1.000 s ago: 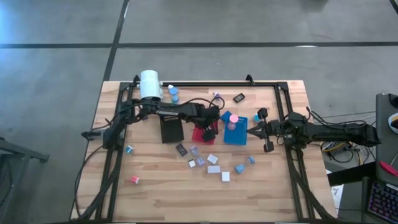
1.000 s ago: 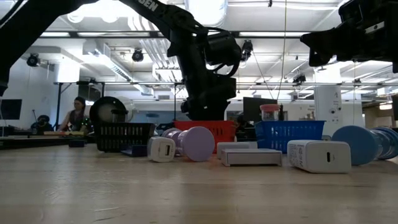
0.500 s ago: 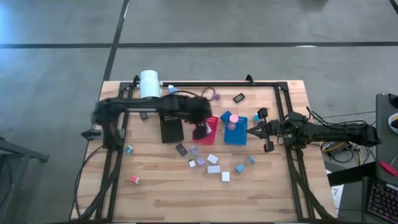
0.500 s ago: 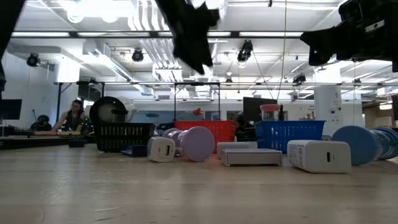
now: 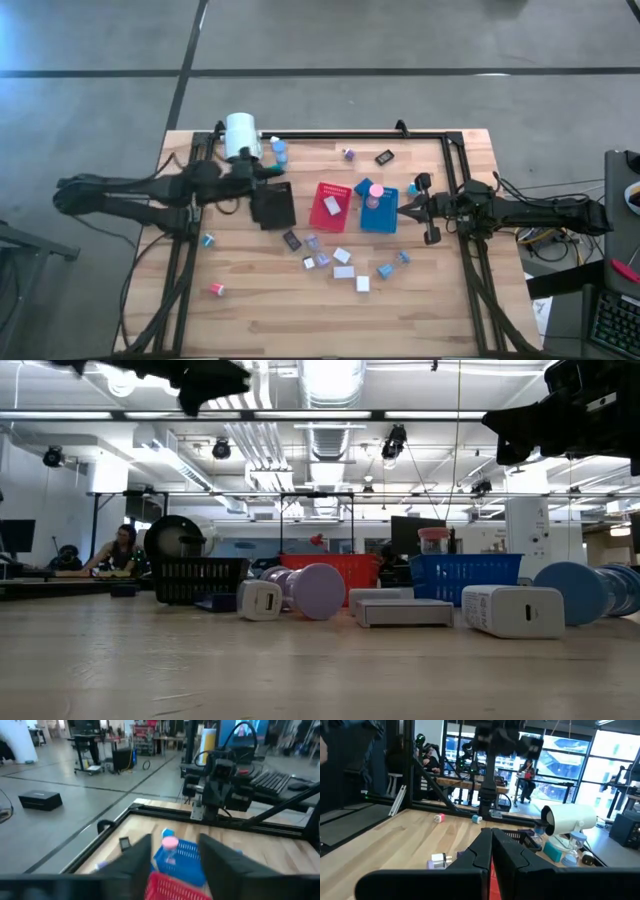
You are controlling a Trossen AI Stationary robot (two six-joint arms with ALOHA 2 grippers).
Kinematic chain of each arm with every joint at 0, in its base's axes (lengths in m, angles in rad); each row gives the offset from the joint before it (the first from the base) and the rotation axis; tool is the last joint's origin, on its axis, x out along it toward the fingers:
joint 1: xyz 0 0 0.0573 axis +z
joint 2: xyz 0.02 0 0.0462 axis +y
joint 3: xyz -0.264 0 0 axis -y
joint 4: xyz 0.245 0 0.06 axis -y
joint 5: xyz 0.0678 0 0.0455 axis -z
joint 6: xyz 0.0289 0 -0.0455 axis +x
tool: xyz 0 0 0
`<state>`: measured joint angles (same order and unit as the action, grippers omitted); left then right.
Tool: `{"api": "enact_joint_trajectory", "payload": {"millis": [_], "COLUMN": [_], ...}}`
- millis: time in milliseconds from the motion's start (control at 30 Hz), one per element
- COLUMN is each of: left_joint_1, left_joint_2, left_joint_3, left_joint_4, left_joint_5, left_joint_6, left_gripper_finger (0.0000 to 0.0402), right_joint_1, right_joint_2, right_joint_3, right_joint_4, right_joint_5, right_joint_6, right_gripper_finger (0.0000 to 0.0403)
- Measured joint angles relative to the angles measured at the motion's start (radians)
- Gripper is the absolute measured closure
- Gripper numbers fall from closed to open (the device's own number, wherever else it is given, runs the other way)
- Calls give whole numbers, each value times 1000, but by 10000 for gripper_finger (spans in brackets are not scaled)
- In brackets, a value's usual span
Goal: Pick & Place Office items
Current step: Put the violet charger adapter into the black bin
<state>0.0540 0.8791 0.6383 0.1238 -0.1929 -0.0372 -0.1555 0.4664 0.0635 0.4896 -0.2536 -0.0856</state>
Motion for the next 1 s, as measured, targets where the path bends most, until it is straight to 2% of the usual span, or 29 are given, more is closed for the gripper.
{"api": "enact_joint_trajectory", "payload": {"millis": [100, 133, 300, 533, 667, 833, 1000], "left_joint_1": [5, 3, 5, 4, 3, 5, 21], "left_joint_2": [-127, -163, -316, -449, -487, -516, -526], "left_joint_3": [-157, -201, -366, -485, -537, -578, -593], "left_joint_4": [89, 115, 171, 180, 187, 193, 191], "left_joint_5": [37, 46, 41, 45, 51, 78, 77], "left_joint_6": [2, 4, 8, 26, 52, 171, 198], "left_gripper_finger": [371, 385, 397, 399, 400, 400, 400], "right_joint_1": [0, 0, 0, 0, 0, 0, 0], "right_joint_2": [0, 0, 0, 0, 0, 0, 0], "right_joint_3": [0, 0, 0, 0, 0, 0, 0], "right_joint_4": [1, 2, 10, 23, 25, 26, 25], "right_joint_5": [3, 7, 36, 48, 48, 47, 46], "right_joint_6": [-4, -6, -23, -26, -28, -27, -4], "right_gripper_finger": [394, 394, 394, 394, 394, 394, 394]}}
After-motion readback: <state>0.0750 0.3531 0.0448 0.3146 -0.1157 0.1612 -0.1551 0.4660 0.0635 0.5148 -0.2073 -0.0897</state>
